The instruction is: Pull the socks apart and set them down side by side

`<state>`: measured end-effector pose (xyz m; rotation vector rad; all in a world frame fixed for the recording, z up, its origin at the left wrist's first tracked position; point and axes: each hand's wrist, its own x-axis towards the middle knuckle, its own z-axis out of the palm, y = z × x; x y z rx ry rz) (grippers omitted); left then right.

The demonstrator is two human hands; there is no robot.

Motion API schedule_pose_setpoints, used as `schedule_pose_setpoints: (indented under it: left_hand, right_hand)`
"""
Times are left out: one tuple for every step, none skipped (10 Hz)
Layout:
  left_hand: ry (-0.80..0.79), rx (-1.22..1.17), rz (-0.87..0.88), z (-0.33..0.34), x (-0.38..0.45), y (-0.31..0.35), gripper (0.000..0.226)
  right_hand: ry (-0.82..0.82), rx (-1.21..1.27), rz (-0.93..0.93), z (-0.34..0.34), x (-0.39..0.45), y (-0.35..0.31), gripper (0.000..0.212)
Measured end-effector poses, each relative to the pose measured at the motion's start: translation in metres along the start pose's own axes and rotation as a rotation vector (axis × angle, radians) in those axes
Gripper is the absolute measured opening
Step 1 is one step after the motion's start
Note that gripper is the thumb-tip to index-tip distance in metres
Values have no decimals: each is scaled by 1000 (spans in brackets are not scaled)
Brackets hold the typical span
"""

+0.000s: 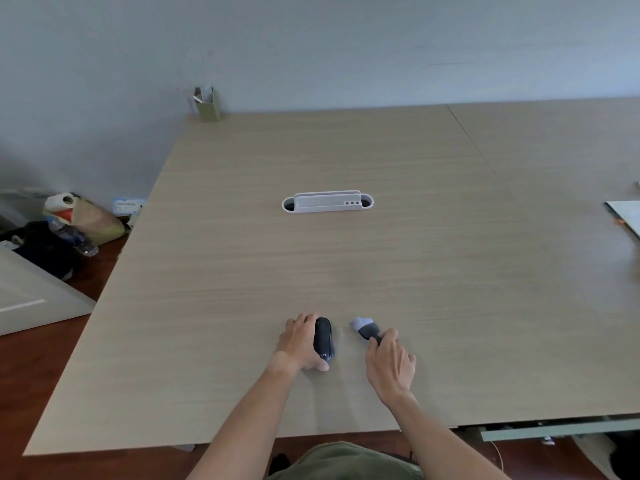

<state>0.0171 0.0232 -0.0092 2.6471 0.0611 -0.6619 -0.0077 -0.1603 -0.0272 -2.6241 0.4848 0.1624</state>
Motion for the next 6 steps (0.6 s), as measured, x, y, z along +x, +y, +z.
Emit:
schedule_pose_setpoints:
  left_hand:
    - [0,12,1,1,0,2,105]
    - [-5,11,4,1,0,2,106]
    - [-10,8,9,1,0,1,105]
    - [-7,14,11,-1,-2,1,105]
    - [-8,24,14,0,-1,2,107]
    - [-7,-4,35,1,-7,3,122]
  right_hand:
    - [-24,-33,51,7,-3,-3,20]
    - [-69,-40,77,10,-4,-6,21]
    - [-92,-65,64,12,-2,-3,26]
    - [-146,-84,55,10,-2,1,39]
    - [-156,-42,53,3,-6,-3,46]
    - [-89,114,9,-34,-8,-13,45]
